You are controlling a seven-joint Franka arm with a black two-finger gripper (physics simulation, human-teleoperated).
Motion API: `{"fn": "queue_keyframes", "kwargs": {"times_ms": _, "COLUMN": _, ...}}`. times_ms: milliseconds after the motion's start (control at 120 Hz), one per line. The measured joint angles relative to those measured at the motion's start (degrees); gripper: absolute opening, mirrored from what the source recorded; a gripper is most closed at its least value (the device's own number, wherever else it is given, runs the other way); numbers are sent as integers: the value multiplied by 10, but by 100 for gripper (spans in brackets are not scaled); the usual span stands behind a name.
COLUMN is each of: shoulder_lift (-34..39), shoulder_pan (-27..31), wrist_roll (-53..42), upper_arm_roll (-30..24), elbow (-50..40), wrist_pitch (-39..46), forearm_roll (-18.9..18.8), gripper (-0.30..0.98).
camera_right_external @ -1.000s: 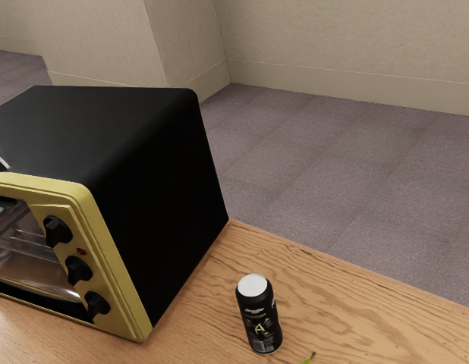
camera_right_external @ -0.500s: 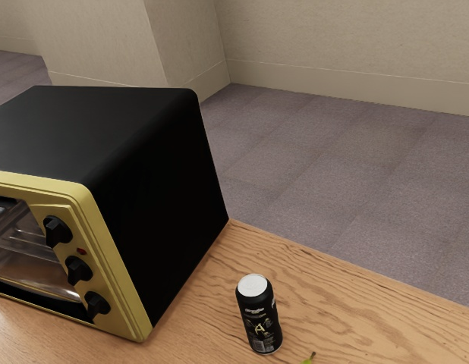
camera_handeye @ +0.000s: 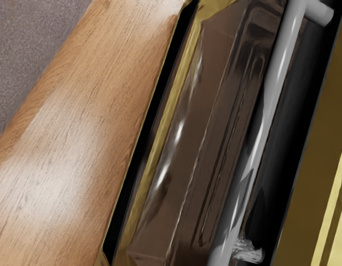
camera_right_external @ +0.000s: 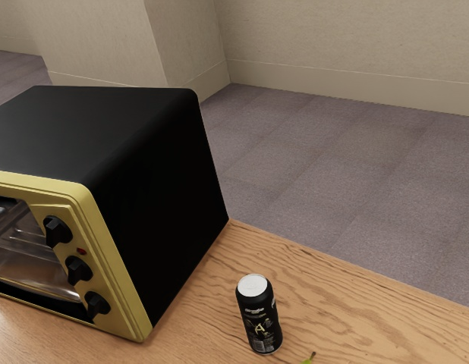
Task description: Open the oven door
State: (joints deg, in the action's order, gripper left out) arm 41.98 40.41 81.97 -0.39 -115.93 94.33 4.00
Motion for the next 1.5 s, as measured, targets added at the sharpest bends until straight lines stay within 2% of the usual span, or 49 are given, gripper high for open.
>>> {"fn": "queue_keyframes", "kwargs": {"times_ms": 275, "shoulder_lift": -9, "shoulder_pan": 41, "wrist_roll": -67, "upper_arm_roll": -1, "elbow": 0, "wrist_pitch": 17, "forearm_roll": 2, "gripper": 69}}
{"fn": "queue_keyframes", "kwargs": {"times_ms": 792, "shoulder_lift": -19, "shoulder_pan": 43, "wrist_roll": -150, "upper_arm_roll": -1, "elbow": -25, "wrist_pitch": 32, "forearm_roll": 3, "gripper": 69}}
{"fn": "queue_keyframes", "kwargs": {"times_ms": 1500, "shoulder_lift": -27, "shoulder_pan": 42, "wrist_roll": -191, "upper_arm_roll": 1, "elbow": -64, "wrist_pitch": 59, "forearm_roll": 4, "gripper": 69}}
